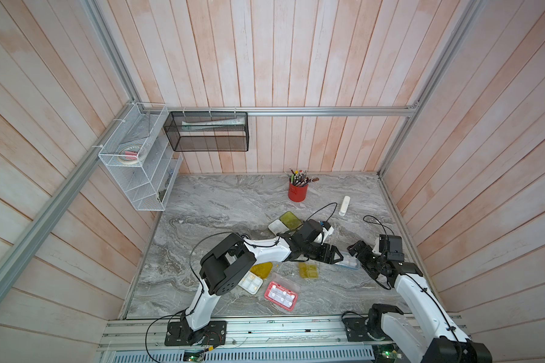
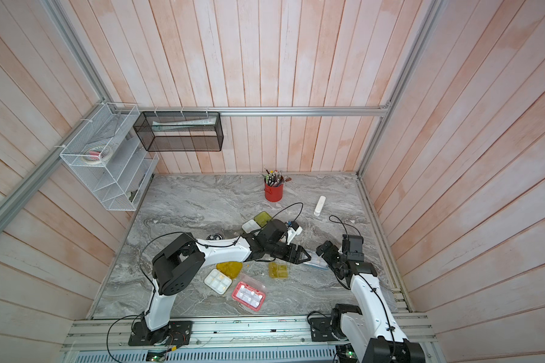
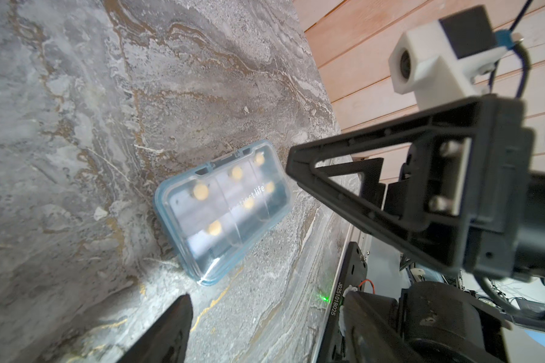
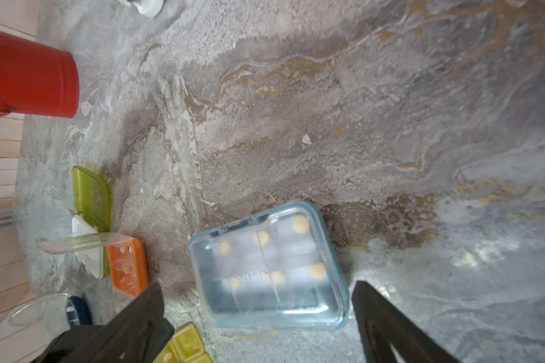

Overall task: Close pillboxes
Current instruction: Close the lid on the pillbox.

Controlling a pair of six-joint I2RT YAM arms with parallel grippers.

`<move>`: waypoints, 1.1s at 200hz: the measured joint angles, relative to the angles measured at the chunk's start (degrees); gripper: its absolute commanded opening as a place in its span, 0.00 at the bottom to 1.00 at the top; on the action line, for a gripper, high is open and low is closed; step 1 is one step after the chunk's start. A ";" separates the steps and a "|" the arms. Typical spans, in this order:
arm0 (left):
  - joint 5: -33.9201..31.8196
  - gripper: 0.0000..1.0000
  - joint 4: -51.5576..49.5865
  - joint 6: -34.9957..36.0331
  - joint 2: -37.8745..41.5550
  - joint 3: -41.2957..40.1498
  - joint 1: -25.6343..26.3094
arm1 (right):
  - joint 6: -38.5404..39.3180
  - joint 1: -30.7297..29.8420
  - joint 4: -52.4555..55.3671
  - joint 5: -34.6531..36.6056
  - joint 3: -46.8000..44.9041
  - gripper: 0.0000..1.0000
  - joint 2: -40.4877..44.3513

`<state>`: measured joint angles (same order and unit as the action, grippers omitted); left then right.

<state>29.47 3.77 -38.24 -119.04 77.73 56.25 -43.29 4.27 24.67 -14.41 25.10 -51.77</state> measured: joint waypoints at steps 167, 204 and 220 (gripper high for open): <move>1.79 0.76 1.70 -2.12 -2.80 0.00 -0.17 | 1.20 0.81 -5.70 -4.17 -1.49 0.95 -5.73; 1.79 0.75 2.12 -2.45 -3.15 -0.02 -0.52 | 1.33 0.83 -7.93 -6.86 -1.60 0.95 -6.73; 1.81 0.75 2.49 -2.71 -3.15 0.00 -0.90 | 1.33 0.87 -9.07 -8.02 -1.73 0.95 -6.82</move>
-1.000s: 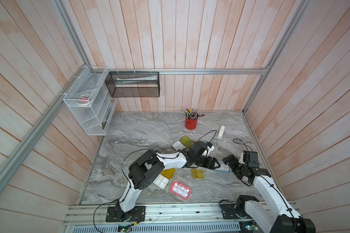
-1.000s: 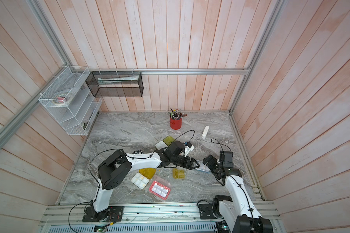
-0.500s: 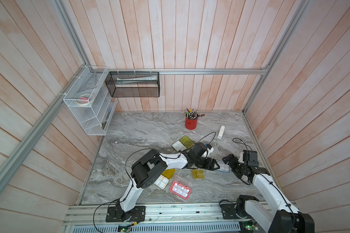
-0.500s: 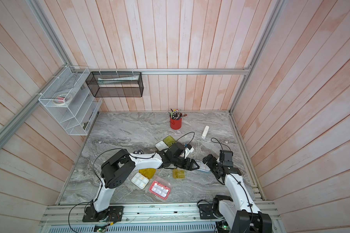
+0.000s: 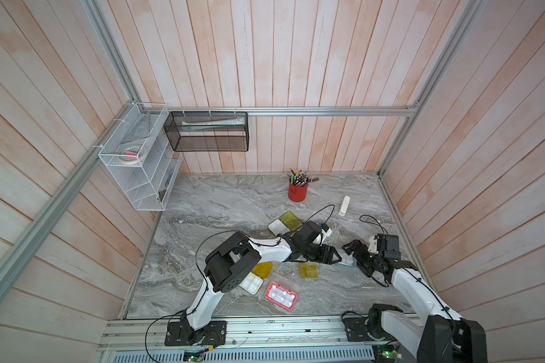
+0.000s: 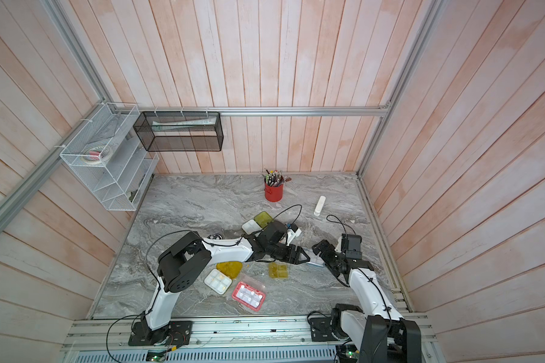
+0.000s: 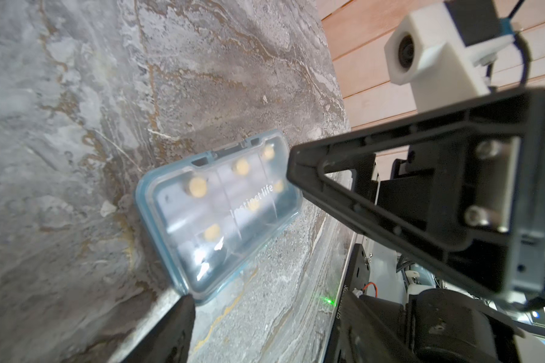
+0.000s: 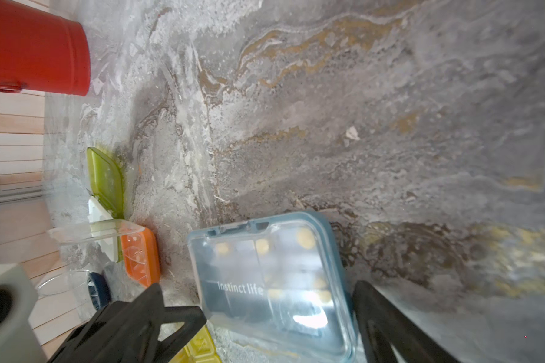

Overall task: Close pillboxes
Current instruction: Close the lid on the pillbox.

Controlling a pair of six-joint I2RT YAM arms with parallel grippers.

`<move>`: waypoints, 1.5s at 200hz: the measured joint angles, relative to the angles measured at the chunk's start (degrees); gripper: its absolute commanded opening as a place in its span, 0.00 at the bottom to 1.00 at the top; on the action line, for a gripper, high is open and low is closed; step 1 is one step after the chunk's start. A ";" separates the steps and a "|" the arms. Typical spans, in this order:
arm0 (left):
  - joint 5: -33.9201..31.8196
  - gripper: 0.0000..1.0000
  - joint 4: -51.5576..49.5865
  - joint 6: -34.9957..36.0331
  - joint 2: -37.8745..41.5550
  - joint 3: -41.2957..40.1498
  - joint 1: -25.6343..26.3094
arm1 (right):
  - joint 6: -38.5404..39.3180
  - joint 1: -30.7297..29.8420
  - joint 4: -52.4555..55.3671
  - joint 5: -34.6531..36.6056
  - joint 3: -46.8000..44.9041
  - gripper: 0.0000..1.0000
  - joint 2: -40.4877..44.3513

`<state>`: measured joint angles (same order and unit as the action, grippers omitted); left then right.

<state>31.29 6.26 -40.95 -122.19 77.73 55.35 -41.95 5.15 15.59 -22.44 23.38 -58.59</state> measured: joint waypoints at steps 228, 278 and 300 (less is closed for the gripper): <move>-4.35 0.74 -0.83 -0.72 0.20 -2.01 -0.17 | 3.17 0.04 0.79 -0.07 -0.74 0.93 4.57; -4.79 0.74 -1.60 -0.70 0.20 -1.99 -1.49 | 3.23 0.04 -0.26 -0.59 -1.40 0.91 4.04; -4.81 0.74 -2.62 -0.70 0.02 -1.01 -2.34 | 3.26 0.04 -0.61 -0.59 -2.40 0.90 3.98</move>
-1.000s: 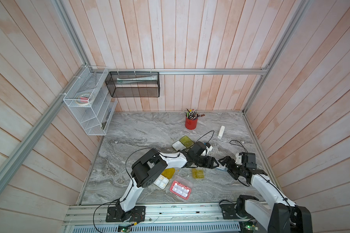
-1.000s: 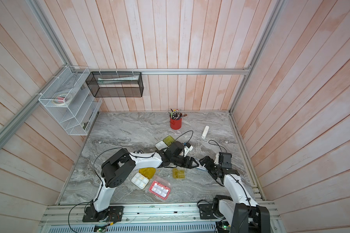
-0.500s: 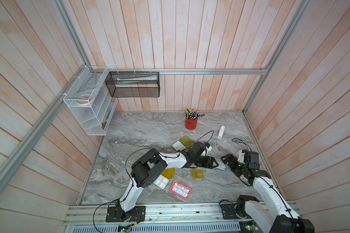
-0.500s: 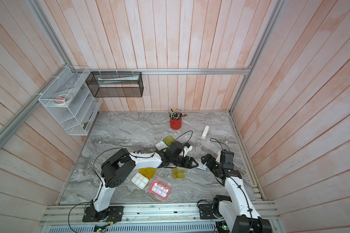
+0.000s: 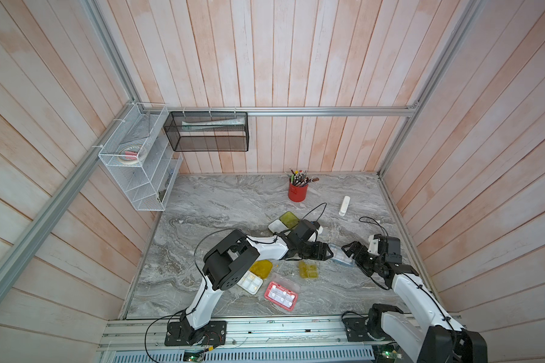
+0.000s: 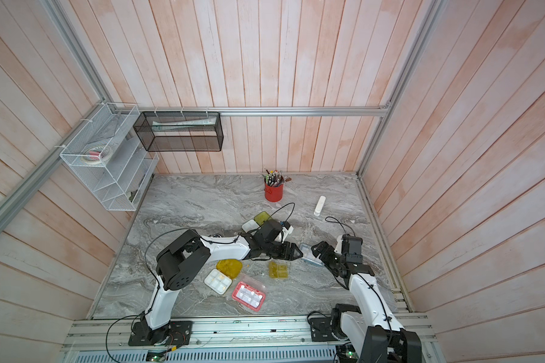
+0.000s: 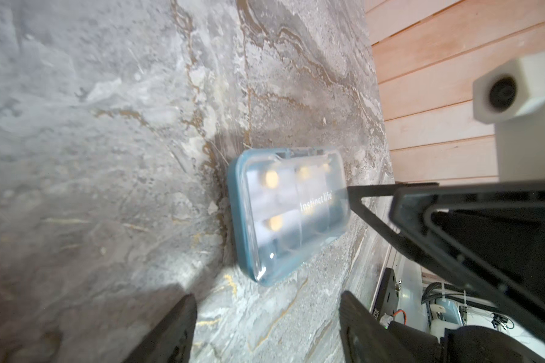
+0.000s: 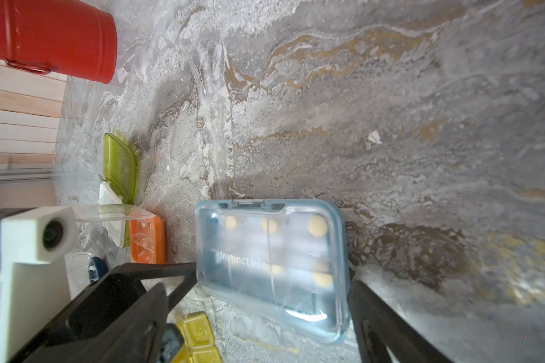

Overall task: Close pillboxes
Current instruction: Close the lid on the pillbox.

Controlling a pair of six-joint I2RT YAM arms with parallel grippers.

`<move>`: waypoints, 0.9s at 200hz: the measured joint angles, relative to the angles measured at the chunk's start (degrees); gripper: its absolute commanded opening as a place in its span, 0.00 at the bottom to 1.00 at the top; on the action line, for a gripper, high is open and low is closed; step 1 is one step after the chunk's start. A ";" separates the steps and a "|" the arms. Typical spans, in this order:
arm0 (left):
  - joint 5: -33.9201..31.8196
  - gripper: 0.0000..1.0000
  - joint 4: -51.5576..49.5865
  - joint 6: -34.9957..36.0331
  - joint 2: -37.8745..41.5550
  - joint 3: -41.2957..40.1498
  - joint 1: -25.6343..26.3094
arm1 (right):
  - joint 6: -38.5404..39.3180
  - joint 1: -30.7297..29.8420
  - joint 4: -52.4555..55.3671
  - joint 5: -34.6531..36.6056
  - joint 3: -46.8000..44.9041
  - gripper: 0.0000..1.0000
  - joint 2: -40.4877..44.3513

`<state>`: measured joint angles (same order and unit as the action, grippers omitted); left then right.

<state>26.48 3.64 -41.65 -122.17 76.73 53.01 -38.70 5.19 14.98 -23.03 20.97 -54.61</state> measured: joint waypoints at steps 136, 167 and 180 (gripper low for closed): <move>-0.59 0.65 -3.80 0.70 -3.78 6.08 0.02 | 0.98 0.02 -1.66 -0.46 -1.20 0.70 -4.57; -1.53 0.63 -6.32 1.53 -4.22 7.65 0.04 | 1.49 0.00 -2.10 -0.50 -1.01 0.68 -5.40; -1.90 0.62 -7.32 1.70 -4.35 8.17 0.15 | 1.70 0.02 -2.16 -0.46 -1.01 0.67 -5.60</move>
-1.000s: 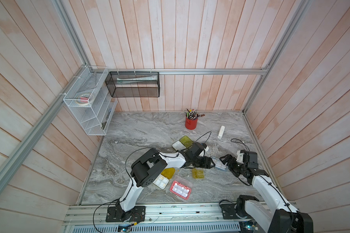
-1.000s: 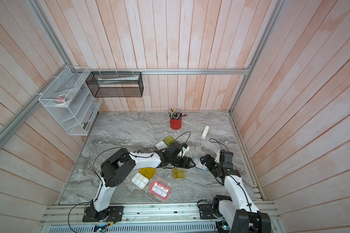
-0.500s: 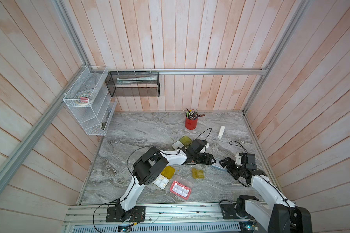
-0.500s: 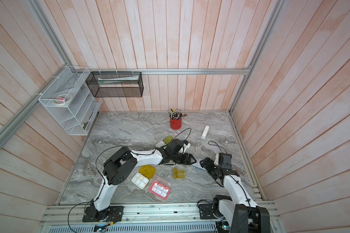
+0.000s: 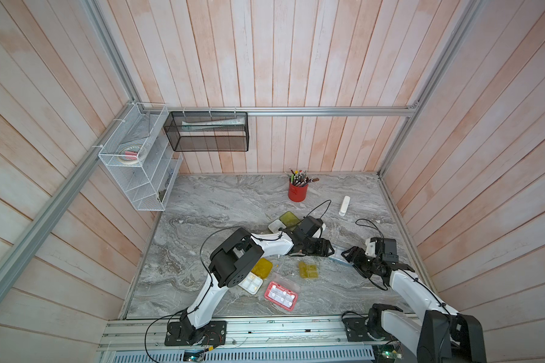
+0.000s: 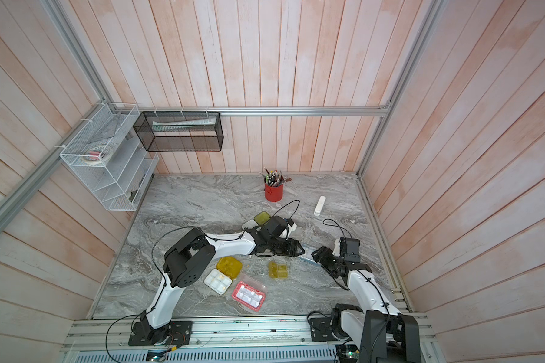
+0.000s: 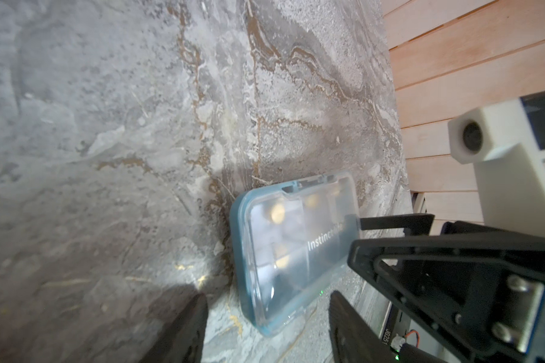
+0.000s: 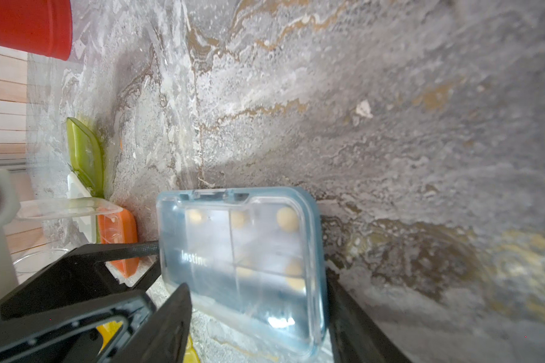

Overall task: Close pillboxes
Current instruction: Close the lid on the pillbox.

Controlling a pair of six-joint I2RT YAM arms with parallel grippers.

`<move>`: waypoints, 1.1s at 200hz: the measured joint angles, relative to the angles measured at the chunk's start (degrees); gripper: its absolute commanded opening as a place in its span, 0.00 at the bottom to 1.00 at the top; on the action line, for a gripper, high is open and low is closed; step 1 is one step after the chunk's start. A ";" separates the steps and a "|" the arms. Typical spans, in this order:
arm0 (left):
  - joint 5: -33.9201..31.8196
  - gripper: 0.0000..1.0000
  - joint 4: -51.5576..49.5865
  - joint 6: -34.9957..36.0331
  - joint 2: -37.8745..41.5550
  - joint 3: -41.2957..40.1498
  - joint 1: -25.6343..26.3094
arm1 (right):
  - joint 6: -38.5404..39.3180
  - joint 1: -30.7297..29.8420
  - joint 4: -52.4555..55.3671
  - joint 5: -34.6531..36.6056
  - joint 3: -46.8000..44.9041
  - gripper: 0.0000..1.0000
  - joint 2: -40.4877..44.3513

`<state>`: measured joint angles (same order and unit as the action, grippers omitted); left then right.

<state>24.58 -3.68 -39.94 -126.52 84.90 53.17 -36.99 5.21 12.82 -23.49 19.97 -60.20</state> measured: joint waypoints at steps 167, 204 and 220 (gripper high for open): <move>-5.57 0.56 -9.18 4.42 -1.60 5.88 1.07 | 0.66 -0.02 0.24 2.03 1.42 0.52 -2.82; -6.03 0.56 -9.18 4.46 -2.14 6.69 2.16 | 0.85 -2.69 0.63 3.30 4.33 0.51 -6.93; -6.69 0.54 -9.38 4.66 -2.21 6.84 2.47 | 0.85 -2.99 0.72 3.56 4.81 0.51 -7.61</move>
<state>17.89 -13.06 -35.29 -128.73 91.74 55.64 -36.14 2.22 13.54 -19.92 24.77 -67.81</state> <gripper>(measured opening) 0.557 0.510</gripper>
